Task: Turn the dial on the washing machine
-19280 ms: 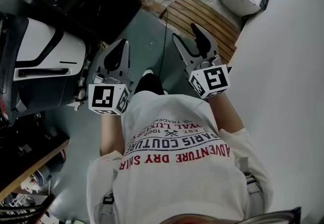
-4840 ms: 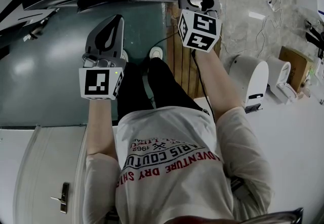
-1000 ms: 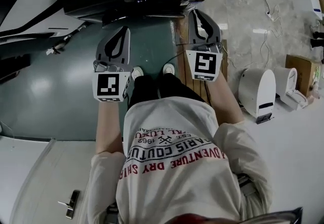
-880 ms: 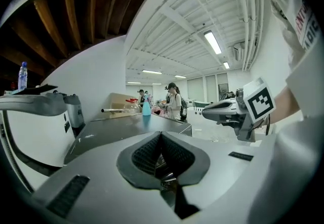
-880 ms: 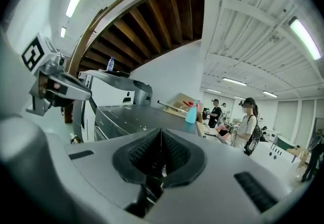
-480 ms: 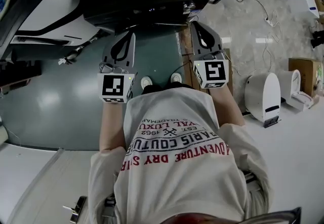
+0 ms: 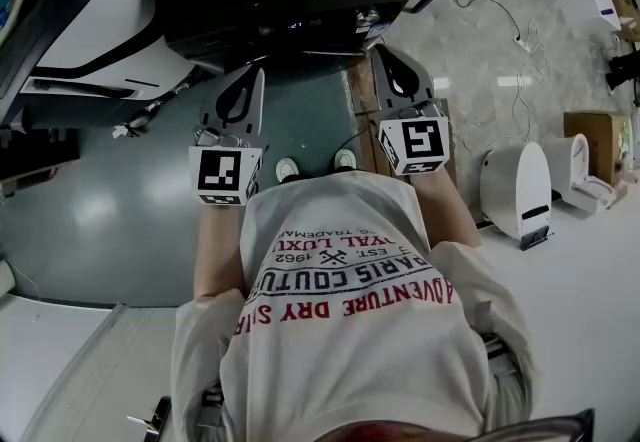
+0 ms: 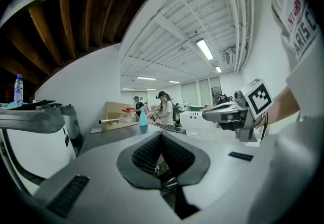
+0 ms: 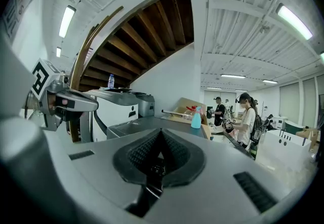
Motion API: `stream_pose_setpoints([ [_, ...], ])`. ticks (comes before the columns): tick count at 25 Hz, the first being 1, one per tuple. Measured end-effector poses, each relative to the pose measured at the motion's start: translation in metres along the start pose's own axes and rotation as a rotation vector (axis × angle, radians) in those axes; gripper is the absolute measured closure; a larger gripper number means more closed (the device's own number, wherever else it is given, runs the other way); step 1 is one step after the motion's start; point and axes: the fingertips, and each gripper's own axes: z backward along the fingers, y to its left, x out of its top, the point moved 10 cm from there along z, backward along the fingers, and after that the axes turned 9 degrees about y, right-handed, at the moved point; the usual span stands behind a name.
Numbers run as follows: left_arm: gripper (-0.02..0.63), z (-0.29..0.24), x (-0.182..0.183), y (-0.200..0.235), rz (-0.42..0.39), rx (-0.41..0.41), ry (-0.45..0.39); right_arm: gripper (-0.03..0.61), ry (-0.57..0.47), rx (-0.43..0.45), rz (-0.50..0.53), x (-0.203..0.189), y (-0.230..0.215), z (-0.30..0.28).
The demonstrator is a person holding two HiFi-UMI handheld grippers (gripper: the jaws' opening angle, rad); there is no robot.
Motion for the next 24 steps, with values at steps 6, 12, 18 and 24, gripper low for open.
stream_pose_setpoints([
  [6, 0.598, 0.000, 0.003, 0.005, -0.002, 0.012, -0.002, 0.552, 0.036, 0.022, -0.019, -0.001, 0.001, -0.004],
  [12, 0.598, 0.001, 0.012, 0.005, -0.042, 0.000, -0.010, 0.552, 0.027, -0.004, -0.025, 0.004, -0.003, -0.006],
  [18, 0.598, 0.000, 0.016, 0.010, -0.040, 0.009, -0.012, 0.552, 0.004, 0.002, -0.002, 0.010, 0.000, -0.010],
  [24, 0.598, 0.002, 0.016, 0.011, -0.046, -0.006, 0.002, 0.552, 0.000, 0.010, -0.002, 0.012, 0.003, -0.012],
])
